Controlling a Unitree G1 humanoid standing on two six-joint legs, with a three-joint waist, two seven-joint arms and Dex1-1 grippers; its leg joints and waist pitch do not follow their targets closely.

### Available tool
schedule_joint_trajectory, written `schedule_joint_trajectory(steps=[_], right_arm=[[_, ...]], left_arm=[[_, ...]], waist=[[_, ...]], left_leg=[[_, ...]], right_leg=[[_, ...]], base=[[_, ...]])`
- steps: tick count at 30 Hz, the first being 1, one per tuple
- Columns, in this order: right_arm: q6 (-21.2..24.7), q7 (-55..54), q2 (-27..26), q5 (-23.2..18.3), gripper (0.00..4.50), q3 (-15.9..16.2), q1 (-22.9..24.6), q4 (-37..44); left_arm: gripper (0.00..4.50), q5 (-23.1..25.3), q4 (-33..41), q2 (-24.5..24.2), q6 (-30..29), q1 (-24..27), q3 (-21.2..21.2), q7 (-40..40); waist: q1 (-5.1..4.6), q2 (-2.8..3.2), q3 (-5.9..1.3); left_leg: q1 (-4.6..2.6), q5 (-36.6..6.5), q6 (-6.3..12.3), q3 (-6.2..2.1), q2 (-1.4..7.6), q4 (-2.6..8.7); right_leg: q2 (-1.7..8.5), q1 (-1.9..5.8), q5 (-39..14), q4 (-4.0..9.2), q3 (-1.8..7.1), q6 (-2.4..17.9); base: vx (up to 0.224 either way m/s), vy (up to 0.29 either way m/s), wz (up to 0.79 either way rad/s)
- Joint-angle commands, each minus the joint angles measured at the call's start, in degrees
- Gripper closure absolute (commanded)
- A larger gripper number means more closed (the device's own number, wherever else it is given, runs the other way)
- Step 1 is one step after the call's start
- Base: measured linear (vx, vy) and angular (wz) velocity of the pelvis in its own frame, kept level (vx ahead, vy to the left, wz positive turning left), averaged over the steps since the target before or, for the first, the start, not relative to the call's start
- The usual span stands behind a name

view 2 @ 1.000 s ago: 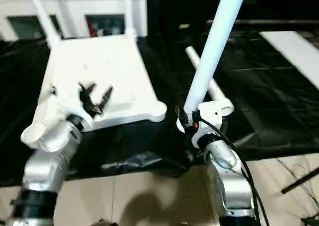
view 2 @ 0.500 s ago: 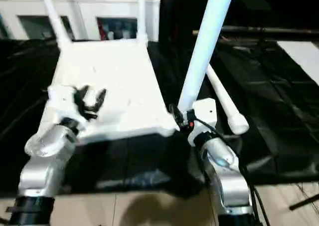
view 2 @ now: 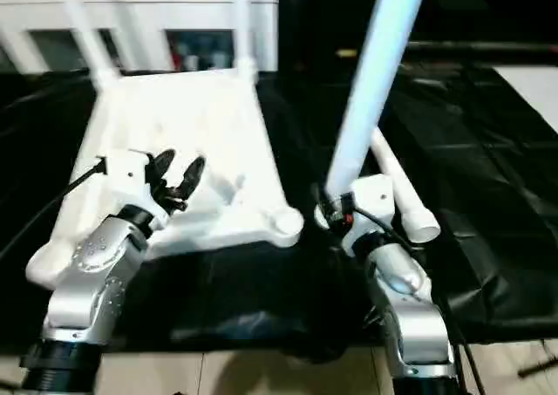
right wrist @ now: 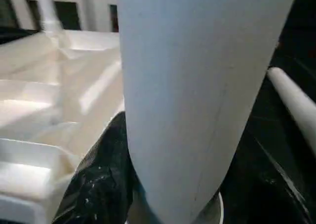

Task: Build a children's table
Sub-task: Pick table leg

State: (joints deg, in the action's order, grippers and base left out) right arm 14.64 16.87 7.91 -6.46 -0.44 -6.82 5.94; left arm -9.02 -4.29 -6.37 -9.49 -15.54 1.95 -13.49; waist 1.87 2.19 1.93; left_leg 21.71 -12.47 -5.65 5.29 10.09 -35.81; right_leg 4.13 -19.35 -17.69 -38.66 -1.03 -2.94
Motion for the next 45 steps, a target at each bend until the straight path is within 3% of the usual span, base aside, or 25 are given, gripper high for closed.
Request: schedule_joint_trajectory(steps=[1, 2, 4, 6, 8, 10, 12, 14, 17, 18, 21, 22, 26, 27, 29, 31, 33, 34, 35, 36, 37, 38, 41, 43, 45], right_arm=[[-0.25, 0.25, -0.09, -0.66, 2.62, 0.4, -0.95, 0.88], [-0.19, 0.42, -0.08, -0.72, 2.62, 0.63, -1.01, 0.83], [0.32, 1.62, -0.39, -1.97, 2.62, 1.12, -1.47, 0.75], [0.71, 2.5, -0.16, -2.29, 2.62, 1.41, -2.06, 0.47], [0.93, 3.56, 0.61, -2.26, 2.62, 1.41, -3.21, -0.47], [1.3, 4.13, 1.08, -2.69, 2.62, 0.88, -4.4, -1.22], [1.44, 4.46, 1.66, -2.83, 2.62, 0.5, -5.27, -2.0], [0.71, 5.33, 3.11, -2.59, 2.62, 0.0, -6.94, -3.9], [1.06, 7.0, 4.67, -2.84, 2.62, -0.2, -8.15, -5.25], [1.39, 7.49, 5.11, -2.93, 2.62, -0.23, -8.39, -5.5], [3.35, 11.34, 7.81, -4.06, 2.62, 0.02, -8.44, -5.55], [3.82, 13.16, 9.46, -4.15, 2.62, 0.28, -8.26, -5.58], [4.31, 15.01, 12.0, -4.49, 2.62, -0.06, -8.26, -6.28], [4.28, 15.17, 12.43, -4.71, 2.62, -0.43, -8.39, -6.44], [4.21, 15.15, 12.74, -4.94, 2.62, -0.93, -8.59, -6.53], [4.17, 15.18, 12.83, -4.96, 2.62, -1.06, -8.65, -6.53], [3.85, 14.82, 12.78, -4.77, 2.62, -1.21, -8.54, -6.51], [3.85, 14.51, 12.66, -4.68, 2.62, -1.47, -8.54, -6.57], [3.77, 14.56, 12.67, -4.61, 2.62, -1.45, -8.45, -6.61], [3.63, 14.64, 12.81, -4.52, 2.62, -1.39, -8.39, -6.68], [3.52, 14.71, 12.94, -4.47, 2.62, -1.33, -8.35, -6.73], [3.39, 14.71, 13.04, -4.39, 2.62, -1.29, -8.29, -6.72], [3.0, 14.99, 13.93, -4.29, 2.62, -1.16, -8.04, -6.59], [2.99, 15.09, 14.13, -4.22, 2.62, -1.13, -8.01, -6.46], [3.14, 15.15, 14.37, -4.21, 2.62, -1.21, -8.0, -6.15]], left_arm=[[1.5, 0.24, -0.61, -0.39, -0.34, -0.93, 0.99, 0.56], [1.5, 0.37, -1.01, -0.73, -0.14, -1.12, 0.92, 0.01], [1.5, 2.72, -5.09, -3.95, 2.0, -2.65, -1.8, -4.8], [1.5, 2.49, -7.75, -5.86, 2.37, -4.14, -3.9, -9.99], [1.5, 0.41, -10.54, -8.0, 2.28, -6.69, -6.03, -18.58], [1.5, -0.2, -13.46, -9.05, 0.72, -9.48, -6.62, -22.24], [1.32, -0.03, -15.83, -9.8, 0.68, -11.47, -7.33, -25.25], [1.15, -0.48, -19.92, -11.19, -0.5, -15.2, -9.5, -33.8], [0.99, 1.47, -24.91, -12.68, -0.17, -19.1, -13.3, -41.89], [0.73, 2.65, -26.46, -12.98, 0.49, -20.1, -14.36, -43.07], [0.71, 5.57, -33.14, -13.1, 0.57, -24.22, -17.24, -46.45], [0.71, 5.87, -35.89, -12.83, -0.75, -25.88, -18.08, -48.09], [0.71, 6.32, -40.16, -11.94, -1.69, -28.26, -19.27, -51.12], [1.03, 6.82, -41.55, -11.3, -1.12, -29.01, -19.38, -50.62], [1.03, 8.05, -45.48, -9.87, 0.86, -31.05, -18.76, -46.36], [1.12, 8.5, -47.88, -9.16, 1.73, -32.37, -18.47, -44.71], [1.46, 8.81, -49.83, -8.58, 2.09, -33.56, -18.59, -44.49], [1.54, 8.68, -51.38, -8.04, 1.74, -34.5, -18.23, -44.75], [1.54, 9.02, -52.21, -7.91, 2.01, -34.97, -18.37, -44.58], [1.67, 9.35, -53.49, -7.76, 2.26, -35.64, -18.51, -44.64], [1.83, 9.58, -54.34, -7.68, 2.49, -36.09, -18.65, -44.7], [1.83, 9.65, -54.89, -7.56, 2.73, -36.41, -18.67, -44.72], [2.03, 10.62, -58.5, -6.54, 4.24, -38.31, -18.74, -45.47], [2.27, 11.08, -59.23, -6.33, 4.47, -38.68, -19.02, -45.74], [2.4, 11.53, -60.73, -5.83, 5.23, -39.36, -19.22, -45.22]], waist=[[0.01, 0.52, -2.99], [-0.06, 0.7, -2.68], [-0.11, 0.47, -2.34], [-0.26, 0.45, -2.26], [-0.31, 0.43, -2.25], [-0.21, 0.4, -2.25], [-0.26, 0.27, -2.28], [-0.2, 0.37, -2.44], [-0.07, 0.27, -2.7], [0.0, 0.24, -3.0], [0.27, 0.19, -4.02], [0.31, 0.08, -3.94], [0.57, -0.19, -4.05], [0.6, 0.05, -4.12], [0.53, -0.15, -4.07], [0.78, 0.17, -3.93], [0.86, -0.14, -3.79], [0.82, 0.03, -3.7], [0.85, -0.03, -3.71], [0.87, 0.72, -3.75], [0.8, 0.27, -3.74], [0.84, 0.24, -3.77], [0.78, 0.64, -3.76], [0.73, 0.54, -3.73], [0.69, 1.06, -3.78]], left_leg=[[-1.55, -4.34, -1.23, 0.54, 1.07, 4.02], [-1.82, -6.95, -1.4, 0.56, 1.34, 4.41], [-1.79, -12.16, -0.6, 1.0, 1.55, 5.28], [-1.77, -14.56, -0.51, 1.15, 1.54, 5.82], [-1.52, -15.51, -0.88, 1.4, 1.49, 5.96], [-1.78, -17.61, -1.16, 1.9, 1.29, 6.03], [-1.35, -16.69, -1.0, 2.0, 1.21, 6.05], [-1.47, -16.06, -0.92, 2.21, 1.07, 5.94], [-1.12, -12.38, 0.01, 2.47, 1.15, 5.65], [-0.96, -10.07, 0.64, 2.56, 1.07, 5.43], [-0.62, -0.84, 3.9, 2.82, 0.83, 4.32], [-0.29, 0.3, 4.96, 2.94, 0.79, 4.22], [-0.13, 0.42, 7.0, 3.17, 0.99, 4.01], [-0.1, 0.63, 7.59, 3.21, 1.03, 3.88], [0.08, 1.03, 8.49, 3.4, 1.01, 3.72], [-0.07, -0.94, 8.31, 3.32, 1.22, 3.88], [-0.18, -2.81, 7.43, 3.41, 1.44, 4.15], [-0.16, -3.01, 7.1, 3.45, 1.41, 4.23], [-0.17, -3.04, 6.96, 3.43, 1.41, 4.24], [-0.26, -3.16, 6.64, 3.34, 1.46, 4.23], [-0.17, -3.39, 6.44, 3.39, 1.37, 4.25], [-0.19, -3.25, 6.43, 3.37, 1.41, 4.26], [-0.13, -3.06, 6.38, 3.37, 1.34, 4.2], [-0.1, -3.08, 6.52, 3.4, 1.37, 4.2], [-0.17, -3.47, 6.53, 3.36, 1.33, 4.14]], right_leg=[[1.49, 2.89, 24.34, 4.35, 0.32, 5.71], [1.56, 2.57, 18.56, 4.79, 0.28, 7.54], [1.88, 2.31, 4.27, 5.85, 0.79, 11.41], [2.09, 1.81, -1.6, 6.46, 1.01, 11.67], [2.15, 1.42, -3.91, 6.61, 1.14, 11.78], [2.4, 0.67, -7.94, 7.08, 1.3, 11.81], [2.58, 0.74, -7.52, 7.09, 1.31, 11.77], [2.6, 0.43, -7.68, 7.18, 1.33, 11.79], [2.71, 0.55, -3.34, 6.86, 1.42, 12.82], [2.68, 0.8, -0.01, 6.58, 1.4, 13.26], [2.35, 1.17, 15.5, 5.37, 1.16, 14.68], [2.38, 1.24, 18.75, 5.14, 1.01, 15.65], [2.7, 1.44, 19.81, 5.04, 1.0, 17.4], [2.75, 1.37, 20.28, 4.96, 0.95, 18.04], [2.64, 1.24, 21.22, 5.04, 0.91, 18.6], [2.9, 1.19, 18.22, 5.25, 0.86, 18.83], [2.85, 1.16, 15.15, 5.5, 0.9, 18.89], [2.8, 1.08, 14.66, 5.6, 0.9, 18.82], [2.78, 1.1, 14.58, 5.54, 0.9, 18.81], [2.82, 1.06, 14.87, 5.51, 0.89, 18.83], [2.79, 1.2, 15.15, 5.62, 0.91, 18.74], [2.81, 1.24, 15.51, 5.57, 0.92, 18.74], [2.83, 1.27, 16.3, 5.63, 0.94, 18.74], [2.84, 1.33, 16.74, 5.66, 0.95, 18.82], [2.85, 1.33, 16.35, 5.67, 0.9, 18.87]], base=[[-0.102, 0.029, -0.01], [-0.117, 0.05, 0.0], [-0.114, 0.055, 0.0], [-0.108, 0.046, -0.05], [-0.098, 0.038, -0.06], [-0.08, 0.025, -0.02], [-0.032, 0.009, 0.0], [0.0, 0.0, 0.0], [0.0, 0.0, 0.0], [0.0, 0.0, 0.0], [0.0, 0.0, 0.0], [0.0, 0.0, 0.0], [0.0, 0.0, 0.0], [0.0, 0.0, 0.0], [0.0, 0.0, 0.0], [0.0, 0.0, 0.0], [0.0, 0.0, 0.0], [0.0, 0.0, 0.0], [0.0, 0.0, 0.0], [0.0, 0.0, 0.0], [0.0, 0.0, 0.0], [0.0, 0.0, 0.0], [0.0, 0.0, 0.0], [0.0, 0.0, 0.0], [0.0, 0.0, 0.0]])
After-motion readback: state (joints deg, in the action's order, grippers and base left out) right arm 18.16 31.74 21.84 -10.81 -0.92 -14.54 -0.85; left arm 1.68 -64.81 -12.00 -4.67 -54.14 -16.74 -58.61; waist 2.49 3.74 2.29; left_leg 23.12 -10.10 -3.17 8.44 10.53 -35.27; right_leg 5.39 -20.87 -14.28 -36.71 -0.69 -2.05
